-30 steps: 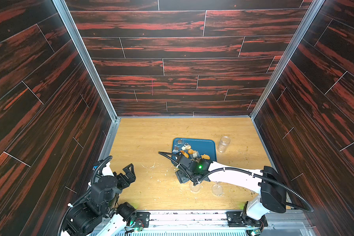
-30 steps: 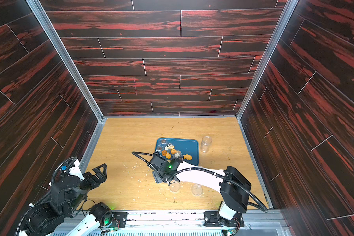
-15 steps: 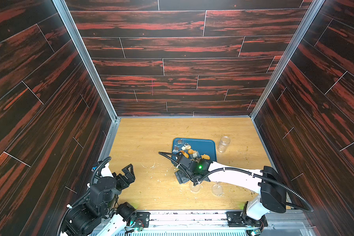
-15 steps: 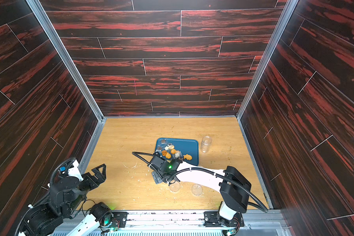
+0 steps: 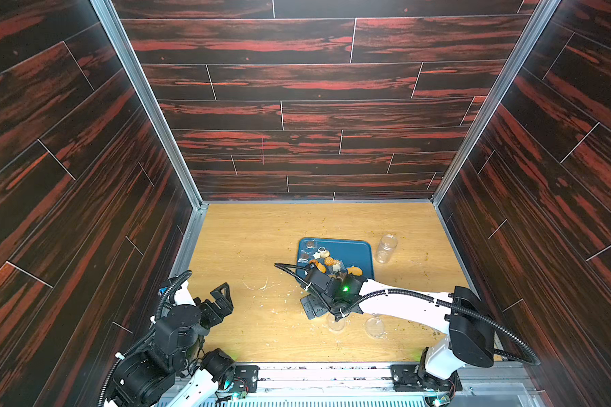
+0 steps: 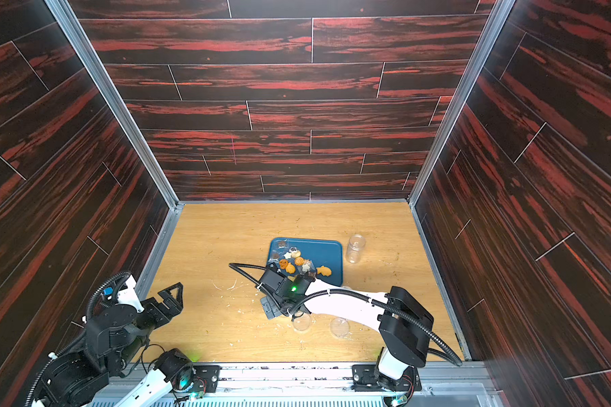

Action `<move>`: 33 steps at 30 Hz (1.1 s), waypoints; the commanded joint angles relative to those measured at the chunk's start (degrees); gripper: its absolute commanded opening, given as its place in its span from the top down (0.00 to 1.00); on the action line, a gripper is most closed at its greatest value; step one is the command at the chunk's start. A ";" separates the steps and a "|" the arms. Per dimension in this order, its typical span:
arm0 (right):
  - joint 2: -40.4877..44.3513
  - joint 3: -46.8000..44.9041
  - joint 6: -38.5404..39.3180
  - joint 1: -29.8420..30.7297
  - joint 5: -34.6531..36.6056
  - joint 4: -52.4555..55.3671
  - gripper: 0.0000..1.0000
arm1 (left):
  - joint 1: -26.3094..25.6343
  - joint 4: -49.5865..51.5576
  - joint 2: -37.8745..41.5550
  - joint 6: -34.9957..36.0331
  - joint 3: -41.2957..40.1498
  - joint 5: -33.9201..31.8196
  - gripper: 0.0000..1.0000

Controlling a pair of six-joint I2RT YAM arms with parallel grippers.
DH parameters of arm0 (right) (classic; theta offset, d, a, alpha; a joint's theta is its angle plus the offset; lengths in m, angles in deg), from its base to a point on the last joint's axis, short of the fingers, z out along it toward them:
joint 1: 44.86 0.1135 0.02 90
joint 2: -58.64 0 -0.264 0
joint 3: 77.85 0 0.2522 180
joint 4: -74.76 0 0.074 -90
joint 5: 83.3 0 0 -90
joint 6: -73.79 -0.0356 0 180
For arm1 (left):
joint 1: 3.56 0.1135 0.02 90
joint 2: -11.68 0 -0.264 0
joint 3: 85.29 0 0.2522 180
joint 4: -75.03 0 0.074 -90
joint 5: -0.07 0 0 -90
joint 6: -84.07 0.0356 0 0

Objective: Pour the cookies out of the jar
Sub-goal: Place the jar at the center of the board.

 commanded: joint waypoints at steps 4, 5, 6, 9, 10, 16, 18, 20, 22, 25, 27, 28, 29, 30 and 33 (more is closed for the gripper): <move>0.14 1.85 -0.90 0.38 1.40 1.53 0.02 | 0.21 0.98 0.88 -0.76 -0.57 -0.80 0.00; 0.25 2.13 -0.83 0.38 1.48 1.69 0.01 | 0.21 1.01 0.87 -0.76 -0.61 -0.75 0.00; 0.34 2.48 -0.79 0.42 1.58 1.82 0.01 | 0.23 0.98 0.84 -0.72 -0.57 -0.78 0.00; 0.98 3.56 -0.53 0.43 2.48 2.49 0.02 | 0.21 0.98 0.92 -0.54 -0.46 -0.93 0.00; 1.13 4.11 -0.33 0.42 2.90 2.90 0.02 | 0.21 0.98 0.99 -0.50 -0.42 -1.06 0.00; 1.92 8.37 1.11 0.36 5.42 6.06 0.02 | 0.21 0.38 0.97 -0.44 -0.68 -1.22 0.00; 2.39 9.95 1.68 0.43 5.99 6.75 0.02 | 0.21 0.00 0.82 -0.37 -0.76 -1.32 0.00; 2.89 11.75 2.38 0.37 6.68 7.65 0.02 | 0.21 -0.57 0.46 -0.18 -0.86 -1.45 0.00; 3.03 14.06 3.34 0.40 7.31 8.76 0.02 | 0.21 -1.24 0.12 0.21 -0.93 -1.63 0.00; 3.05 18.45 4.93 0.34 8.53 10.68 0.02 | 0.21 -2.55 -0.92 1.17 -0.87 -1.84 0.00; 3.11 20.95 6.19 0.29 9.03 11.26 0.02 | 0.25 -3.65 -1.82 1.80 -0.88 -1.93 0.00; 3.20 22.18 6.89 0.20 9.18 11.59 0.02 | 0.21 -4.15 -2.31 2.12 -0.76 -2.02 0.00; 3.20 23.31 7.50 0.04 9.17 11.82 0.02 | 0.21 -4.66 -2.69 2.42 -0.81 -2.06 0.00; 3.14 24.59 8.10 -0.16 9.07 12.16 0.02 | 0.21 -5.13 -3.18 2.95 -0.66 -2.16 0.00; 3.18 28.24 9.76 -1.17 8.59 13.29 0.02 | 0.21 -6.77 -4.39 4.53 -0.69 -3.03 0.00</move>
